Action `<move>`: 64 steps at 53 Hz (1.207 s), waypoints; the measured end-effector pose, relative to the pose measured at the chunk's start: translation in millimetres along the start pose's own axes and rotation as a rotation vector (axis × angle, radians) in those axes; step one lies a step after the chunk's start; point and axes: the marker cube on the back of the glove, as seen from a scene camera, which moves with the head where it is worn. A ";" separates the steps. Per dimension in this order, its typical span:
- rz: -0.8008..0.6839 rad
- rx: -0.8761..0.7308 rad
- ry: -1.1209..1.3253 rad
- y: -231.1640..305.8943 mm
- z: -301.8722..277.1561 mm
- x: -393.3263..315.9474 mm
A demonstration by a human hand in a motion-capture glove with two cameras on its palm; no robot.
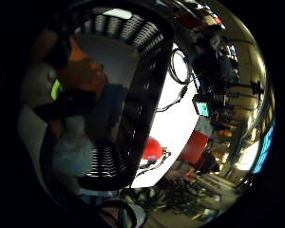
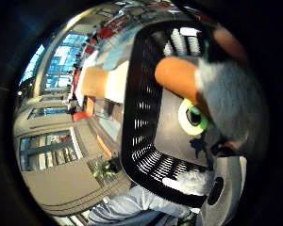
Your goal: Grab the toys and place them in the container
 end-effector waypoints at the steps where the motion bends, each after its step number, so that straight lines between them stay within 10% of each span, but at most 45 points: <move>1: -0.011 -0.028 0.005 1.5 2.5 -1.4; 36: 0.165 -0.093 -0.023 154.1 48.6 190.9; 64: 0.209 -0.075 -0.112 135.7 157.6 204.7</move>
